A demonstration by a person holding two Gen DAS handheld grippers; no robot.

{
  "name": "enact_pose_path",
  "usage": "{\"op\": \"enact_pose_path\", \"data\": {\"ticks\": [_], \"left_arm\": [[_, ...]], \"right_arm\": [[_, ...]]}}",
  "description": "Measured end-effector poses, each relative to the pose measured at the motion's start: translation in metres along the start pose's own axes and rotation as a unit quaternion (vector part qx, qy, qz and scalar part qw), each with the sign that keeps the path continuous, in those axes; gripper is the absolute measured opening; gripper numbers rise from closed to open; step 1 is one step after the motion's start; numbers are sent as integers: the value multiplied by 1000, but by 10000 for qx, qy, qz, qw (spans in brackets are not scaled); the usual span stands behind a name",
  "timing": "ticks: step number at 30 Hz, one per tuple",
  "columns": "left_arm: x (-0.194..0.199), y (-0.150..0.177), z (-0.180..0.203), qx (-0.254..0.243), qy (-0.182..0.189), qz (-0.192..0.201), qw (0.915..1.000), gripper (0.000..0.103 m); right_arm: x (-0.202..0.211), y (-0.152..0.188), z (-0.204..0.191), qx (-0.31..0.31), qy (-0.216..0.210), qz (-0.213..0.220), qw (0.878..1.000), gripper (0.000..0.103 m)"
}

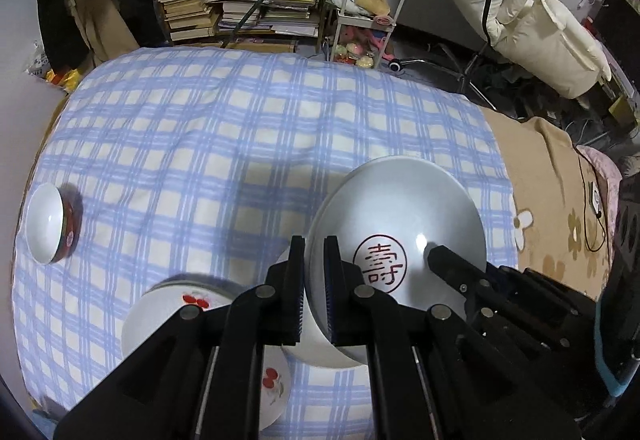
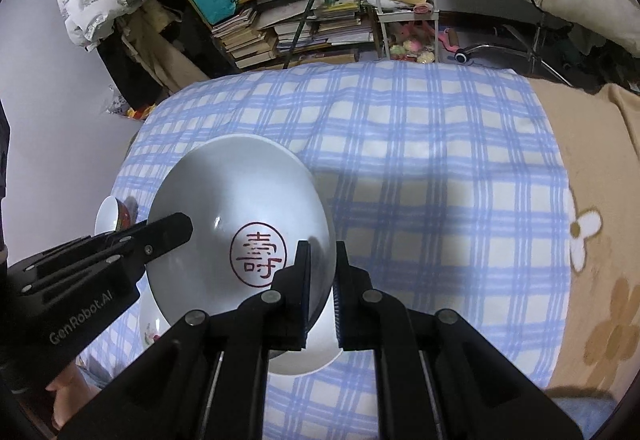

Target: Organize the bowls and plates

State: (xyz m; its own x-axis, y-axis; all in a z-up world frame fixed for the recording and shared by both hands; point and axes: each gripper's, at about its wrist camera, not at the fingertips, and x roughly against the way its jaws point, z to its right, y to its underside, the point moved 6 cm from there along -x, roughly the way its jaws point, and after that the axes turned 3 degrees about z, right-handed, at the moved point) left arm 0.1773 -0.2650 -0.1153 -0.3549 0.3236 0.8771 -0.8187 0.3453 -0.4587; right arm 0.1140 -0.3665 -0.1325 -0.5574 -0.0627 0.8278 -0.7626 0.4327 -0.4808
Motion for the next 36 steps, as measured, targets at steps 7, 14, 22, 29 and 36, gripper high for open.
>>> {"op": "enact_pose_path", "data": {"ticks": [7, 14, 22, 29, 36], "left_arm": [[-3, 19, -5, -75, -105, -51, 9999, 10], [-13, 34, -14, 70, -45, -170, 9998, 10], [-27, 41, -19, 119, -47, -334, 9994, 10], [-39, 47, -25, 193, -17, -457, 9988, 10], [-46, 51, -28, 315, 89, -545, 9980, 10]], "right_arm": [[-4, 21, -3, -164, -63, 35, 9998, 12], [-5, 28, -4, -64, -150, 126, 9998, 12], [-18, 34, -5, 65, -147, 53, 9999, 12], [-33, 43, -3, 64, -175, -71, 9998, 11], [-41, 47, -2, 69, -200, -133, 9997, 11]]}}
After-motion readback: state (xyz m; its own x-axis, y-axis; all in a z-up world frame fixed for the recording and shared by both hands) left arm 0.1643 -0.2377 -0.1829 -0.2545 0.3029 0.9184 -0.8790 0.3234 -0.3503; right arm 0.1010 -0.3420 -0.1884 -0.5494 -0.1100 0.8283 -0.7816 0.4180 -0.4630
